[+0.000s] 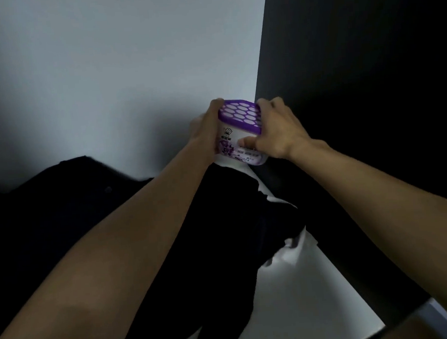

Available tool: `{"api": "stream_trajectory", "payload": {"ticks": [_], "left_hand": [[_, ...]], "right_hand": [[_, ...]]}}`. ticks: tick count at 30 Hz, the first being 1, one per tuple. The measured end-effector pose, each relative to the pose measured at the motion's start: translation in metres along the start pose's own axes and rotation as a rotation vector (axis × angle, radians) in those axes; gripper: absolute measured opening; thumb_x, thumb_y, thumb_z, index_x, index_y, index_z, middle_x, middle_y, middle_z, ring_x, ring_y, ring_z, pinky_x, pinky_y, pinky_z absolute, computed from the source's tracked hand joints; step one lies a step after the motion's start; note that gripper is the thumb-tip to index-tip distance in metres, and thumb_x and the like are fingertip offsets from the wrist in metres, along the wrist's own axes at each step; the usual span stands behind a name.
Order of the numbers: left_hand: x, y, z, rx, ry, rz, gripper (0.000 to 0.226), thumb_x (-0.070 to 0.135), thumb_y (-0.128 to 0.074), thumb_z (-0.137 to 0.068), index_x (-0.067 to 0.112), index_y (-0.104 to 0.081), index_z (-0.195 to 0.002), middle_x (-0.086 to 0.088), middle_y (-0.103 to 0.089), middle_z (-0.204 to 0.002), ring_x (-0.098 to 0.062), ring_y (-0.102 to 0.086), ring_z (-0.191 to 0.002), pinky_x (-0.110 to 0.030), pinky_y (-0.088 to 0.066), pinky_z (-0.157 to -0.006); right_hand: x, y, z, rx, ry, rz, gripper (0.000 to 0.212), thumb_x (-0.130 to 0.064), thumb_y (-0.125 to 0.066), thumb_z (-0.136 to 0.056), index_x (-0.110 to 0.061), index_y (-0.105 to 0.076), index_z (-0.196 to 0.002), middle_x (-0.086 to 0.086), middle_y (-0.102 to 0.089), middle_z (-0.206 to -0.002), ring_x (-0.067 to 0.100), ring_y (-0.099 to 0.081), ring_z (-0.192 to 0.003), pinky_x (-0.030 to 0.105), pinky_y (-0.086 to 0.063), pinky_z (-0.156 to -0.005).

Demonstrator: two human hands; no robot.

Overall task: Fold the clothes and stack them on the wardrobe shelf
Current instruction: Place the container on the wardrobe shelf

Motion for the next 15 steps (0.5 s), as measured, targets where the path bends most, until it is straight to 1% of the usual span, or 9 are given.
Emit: {"api": "stream_trajectory", "payload": {"ticks": [3, 5, 7, 8, 9, 11, 13, 14, 15], "left_hand": [[-0.006, -0.010, -0.045, -0.027, -0.057, -0.038, 0.048, 0.053, -0.061, -0.086, 0.014, -0.068, -0.113, -0.010, -0.073, -0.109, -0.029, -0.070, -0.100, -0.049, -0.057, -0.092], [-0.019, -0.014, -0.070, -0.046, -0.070, -0.017, 0.039, 0.041, -0.060, -0.093, 0.010, -0.067, -0.115, -0.013, -0.073, -0.112, -0.025, -0.071, -0.097, -0.041, -0.059, -0.085], [-0.039, -0.018, -0.088, -0.070, -0.051, 0.008, 0.028, 0.031, -0.056, -0.097, 0.009, -0.069, -0.109, -0.012, -0.074, -0.109, -0.020, -0.069, -0.086, -0.031, -0.056, -0.074], [-0.049, -0.019, -0.095, -0.080, -0.027, 0.015, 0.027, 0.030, -0.054, -0.099, 0.010, -0.069, -0.108, -0.012, -0.073, -0.109, -0.019, -0.068, -0.085, -0.028, -0.054, -0.072], [-0.060, -0.020, -0.100, -0.087, -0.003, 0.008, 0.027, 0.030, -0.052, -0.100, 0.010, -0.069, -0.107, -0.012, -0.073, -0.109, -0.019, -0.067, -0.085, -0.026, -0.053, -0.071], [-0.080, -0.019, -0.107, -0.081, 0.049, -0.006, 0.028, 0.032, -0.049, -0.101, 0.013, -0.068, -0.096, -0.008, -0.074, -0.102, -0.017, -0.069, -0.081, -0.024, -0.052, -0.068], [-0.099, -0.016, -0.113, -0.075, 0.094, -0.002, 0.033, 0.036, -0.044, -0.102, 0.016, -0.066, -0.088, -0.006, -0.075, -0.090, -0.013, -0.071, -0.070, -0.020, -0.052, -0.060], [-0.107, -0.014, -0.116, -0.075, 0.104, -0.023, 0.037, 0.036, -0.040, -0.104, 0.016, -0.065, -0.086, -0.007, -0.076, -0.091, -0.014, -0.070, -0.068, -0.020, -0.052, -0.060], [-0.114, -0.011, -0.120, -0.073, 0.101, -0.086, 0.039, 0.036, -0.036, -0.105, 0.015, -0.065, -0.089, -0.011, -0.074, -0.100, -0.017, -0.070, -0.074, -0.024, -0.054, -0.067]], "right_hand": [[0.017, -0.021, -0.029, 0.033, -0.068, -0.013, 0.092, -0.055, -0.082, -0.070, -0.012, -0.036, -0.137, 0.013, -0.039, -0.131, 0.033, -0.044, -0.121, 0.045, -0.044, -0.102], [0.025, -0.039, -0.045, 0.038, -0.088, 0.020, 0.092, -0.055, -0.082, -0.070, -0.011, -0.036, -0.137, 0.014, -0.039, -0.131, 0.034, -0.044, -0.120, 0.044, -0.044, -0.102], [0.028, -0.058, -0.057, 0.050, -0.074, 0.087, 0.091, -0.053, -0.082, -0.071, -0.009, -0.036, -0.136, 0.016, -0.040, -0.131, 0.034, -0.044, -0.120, 0.043, -0.043, -0.100], [0.029, -0.068, -0.061, 0.058, -0.068, 0.115, 0.091, -0.052, -0.082, -0.071, -0.008, -0.036, -0.136, 0.016, -0.041, -0.132, 0.034, -0.043, -0.120, 0.042, -0.041, -0.100], [0.030, -0.079, -0.065, 0.062, -0.063, 0.136, 0.090, -0.051, -0.081, -0.072, -0.006, -0.036, -0.136, 0.017, -0.041, -0.132, 0.034, -0.043, -0.121, 0.041, -0.040, -0.101], [0.031, -0.101, -0.070, 0.055, -0.045, 0.176, 0.089, -0.050, -0.081, -0.072, -0.004, -0.036, -0.135, 0.018, -0.043, -0.132, 0.034, -0.042, -0.121, 0.040, -0.039, -0.101], [0.031, -0.121, -0.076, 0.035, -0.027, 0.226, 0.089, -0.050, -0.080, -0.072, -0.003, -0.037, -0.134, 0.018, -0.044, -0.132, 0.033, -0.043, -0.121, 0.038, -0.039, -0.101], [0.031, -0.129, -0.079, 0.025, -0.022, 0.245, 0.088, -0.050, -0.080, -0.072, -0.002, -0.037, -0.133, 0.018, -0.044, -0.131, 0.032, -0.043, -0.120, 0.038, -0.039, -0.100], [0.032, -0.137, -0.081, 0.013, -0.016, 0.257, 0.088, -0.050, -0.080, -0.072, -0.002, -0.038, -0.133, 0.018, -0.045, -0.131, 0.032, -0.043, -0.119, 0.037, -0.040, -0.100]]}}
Point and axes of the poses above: each hand's wrist, its own z-axis away from the middle knuckle, its own y-axis out of the back of the hand, x = y × z, the point moved 10 cm from there along -z, towards the middle knuckle
